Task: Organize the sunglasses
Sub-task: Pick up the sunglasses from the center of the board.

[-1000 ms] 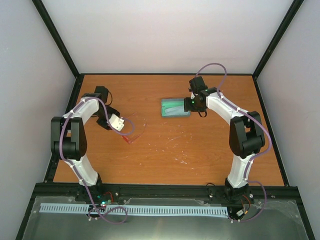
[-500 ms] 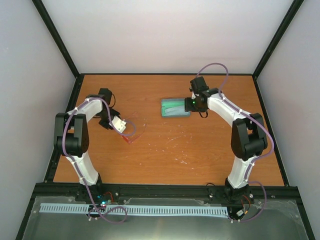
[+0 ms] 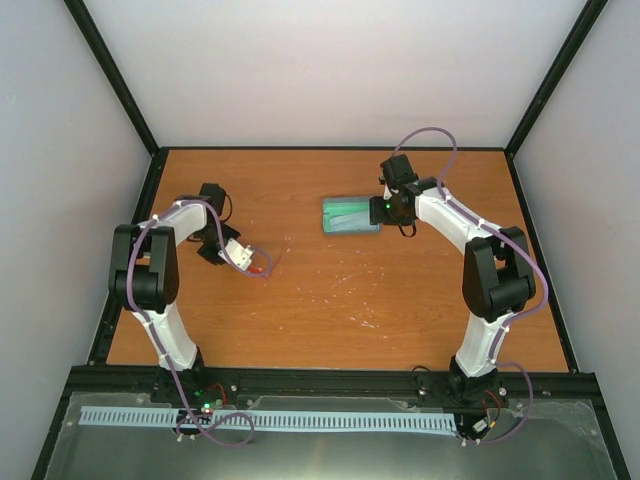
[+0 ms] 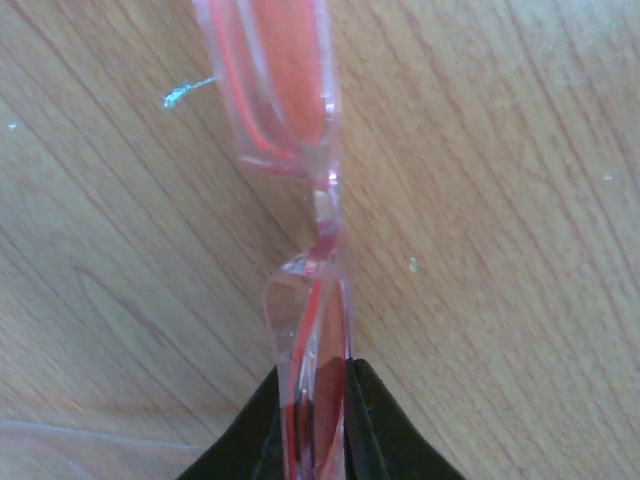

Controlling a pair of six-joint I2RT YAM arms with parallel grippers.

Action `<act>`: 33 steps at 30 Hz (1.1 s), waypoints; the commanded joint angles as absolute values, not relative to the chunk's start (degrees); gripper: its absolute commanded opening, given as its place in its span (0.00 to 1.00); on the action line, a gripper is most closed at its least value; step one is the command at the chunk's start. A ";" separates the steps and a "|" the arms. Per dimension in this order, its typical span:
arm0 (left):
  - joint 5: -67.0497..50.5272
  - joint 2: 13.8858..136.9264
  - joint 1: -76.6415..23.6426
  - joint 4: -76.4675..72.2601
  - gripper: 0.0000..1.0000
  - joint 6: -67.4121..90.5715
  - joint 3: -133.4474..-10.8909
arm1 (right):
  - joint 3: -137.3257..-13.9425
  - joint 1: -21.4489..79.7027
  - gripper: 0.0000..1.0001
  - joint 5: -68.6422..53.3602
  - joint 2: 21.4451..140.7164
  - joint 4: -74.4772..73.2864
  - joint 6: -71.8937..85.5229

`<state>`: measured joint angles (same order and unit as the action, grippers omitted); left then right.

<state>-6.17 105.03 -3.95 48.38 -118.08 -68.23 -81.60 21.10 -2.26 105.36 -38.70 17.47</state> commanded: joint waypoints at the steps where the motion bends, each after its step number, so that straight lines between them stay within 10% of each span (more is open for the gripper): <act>1: -6.35 105.91 -4.39 47.53 0.11 -118.12 -68.09 | -81.88 21.31 0.60 -2.29 103.81 -38.18 18.02; 11: -19.58 100.23 -5.75 36.49 0.01 -114.33 -68.80 | -86.02 17.04 0.60 -11.08 104.40 -36.05 19.11; 20: -47.24 87.95 -8.59 -9.27 0.01 -102.80 -54.19 | -101.19 8.67 0.61 -53.58 113.52 -34.52 21.17; 33: -62.42 93.86 -12.96 -50.37 0.04 -94.99 -47.46 | -102.28 12.55 0.67 -74.84 119.27 -35.58 24.16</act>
<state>-56.27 90.80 -11.73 -36.29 -98.72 -45.65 -101.21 10.61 -66.46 118.65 -32.93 24.62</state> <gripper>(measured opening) 0.051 0.664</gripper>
